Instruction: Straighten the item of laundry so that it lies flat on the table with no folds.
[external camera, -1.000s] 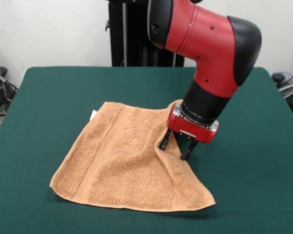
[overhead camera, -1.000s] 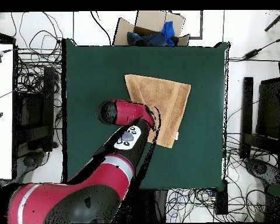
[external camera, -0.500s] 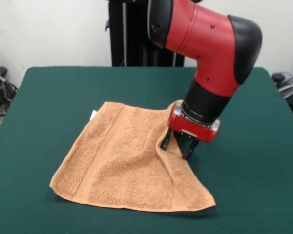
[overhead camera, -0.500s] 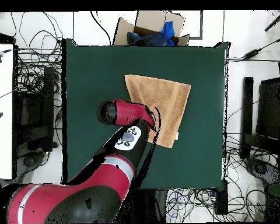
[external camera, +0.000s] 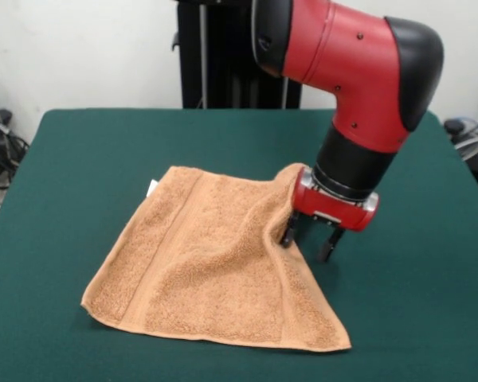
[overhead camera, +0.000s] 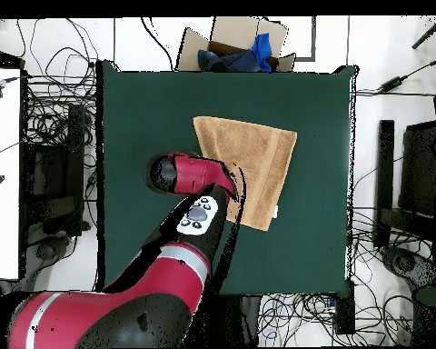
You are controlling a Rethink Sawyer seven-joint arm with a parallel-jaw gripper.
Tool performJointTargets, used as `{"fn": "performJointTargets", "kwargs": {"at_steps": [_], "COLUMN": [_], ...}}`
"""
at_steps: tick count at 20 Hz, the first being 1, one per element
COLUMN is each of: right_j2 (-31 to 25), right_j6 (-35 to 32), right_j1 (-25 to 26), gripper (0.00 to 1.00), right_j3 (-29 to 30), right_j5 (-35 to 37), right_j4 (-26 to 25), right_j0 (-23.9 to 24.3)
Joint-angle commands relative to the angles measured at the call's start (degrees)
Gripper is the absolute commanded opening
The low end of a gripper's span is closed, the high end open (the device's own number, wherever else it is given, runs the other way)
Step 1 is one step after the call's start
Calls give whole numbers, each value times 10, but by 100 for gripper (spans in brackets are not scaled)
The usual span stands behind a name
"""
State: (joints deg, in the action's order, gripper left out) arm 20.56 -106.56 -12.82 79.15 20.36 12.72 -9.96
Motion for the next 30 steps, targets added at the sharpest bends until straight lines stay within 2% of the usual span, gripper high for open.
{"fn": "performJointTargets", "kwargs": {"at_steps": [1,16,25,30], "right_j2": [-85,-97,-124,-128], "right_j6": [-108,-97,-79,-71], "right_j1": [2,4,-5,-8], "gripper": [100,100,100,100], "right_j3": [37,57,103,114], "right_j5": [-7,-38,-113,-123], "right_j4": [23,2,-29,-35], "right_j0": [7,29,66,74]}}
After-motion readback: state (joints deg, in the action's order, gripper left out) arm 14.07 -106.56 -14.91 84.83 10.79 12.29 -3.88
